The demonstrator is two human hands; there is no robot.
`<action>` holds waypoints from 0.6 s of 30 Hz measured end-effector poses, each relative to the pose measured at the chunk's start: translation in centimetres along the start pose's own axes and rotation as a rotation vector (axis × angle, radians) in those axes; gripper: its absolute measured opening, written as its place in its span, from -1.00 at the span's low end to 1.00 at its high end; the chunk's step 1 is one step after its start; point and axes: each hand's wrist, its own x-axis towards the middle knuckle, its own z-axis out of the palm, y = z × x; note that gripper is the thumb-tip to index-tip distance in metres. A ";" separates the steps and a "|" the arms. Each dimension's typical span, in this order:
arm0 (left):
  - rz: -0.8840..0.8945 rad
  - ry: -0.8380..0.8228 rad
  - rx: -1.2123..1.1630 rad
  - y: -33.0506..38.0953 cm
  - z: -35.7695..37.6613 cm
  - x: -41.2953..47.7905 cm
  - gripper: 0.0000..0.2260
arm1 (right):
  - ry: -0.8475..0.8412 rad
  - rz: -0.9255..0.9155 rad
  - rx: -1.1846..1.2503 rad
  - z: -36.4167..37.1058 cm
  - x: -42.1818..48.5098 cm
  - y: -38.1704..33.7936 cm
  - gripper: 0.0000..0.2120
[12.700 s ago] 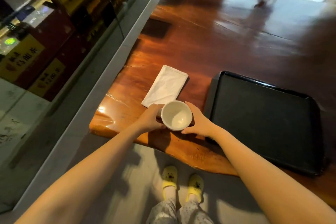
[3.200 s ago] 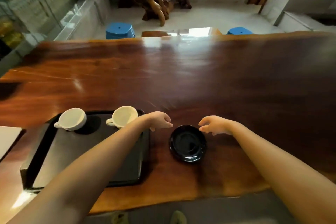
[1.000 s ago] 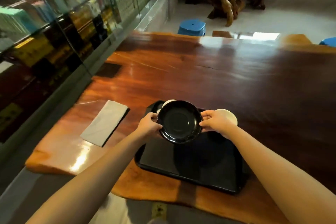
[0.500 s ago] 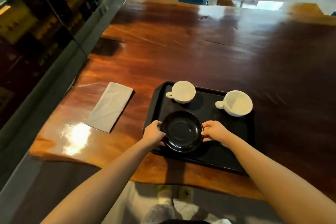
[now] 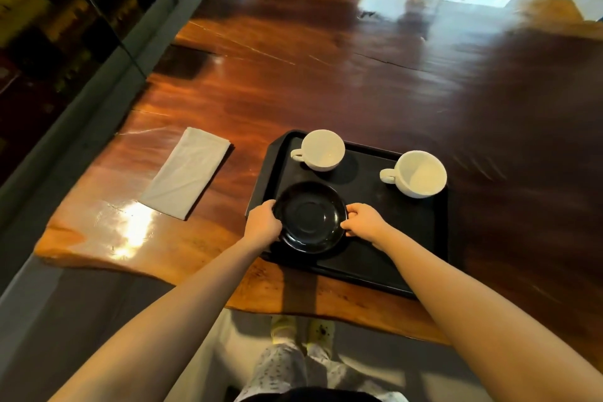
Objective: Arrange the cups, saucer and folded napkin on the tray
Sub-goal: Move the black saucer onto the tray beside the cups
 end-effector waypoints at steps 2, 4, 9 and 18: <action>-0.005 0.001 0.028 0.3 -0.1 -0.2 -0.59 | -0.002 -0.020 -0.019 -0.1 -0.1 0.1 -0.68; 0.008 0.022 0.055 0.6 -0.4 -0.3 -0.58 | 0.007 -0.041 -0.049 -0.3 -0.3 0.0 -0.61; 0.034 0.015 0.174 1.8 -1.9 -0.9 -0.59 | 0.007 -0.060 -0.099 -1.8 -1.0 -0.9 -0.48; 0.116 0.053 0.260 5.3 -5.6 -1.7 -0.72 | -0.055 -0.160 -0.305 -6.1 -3.8 -5.5 -0.66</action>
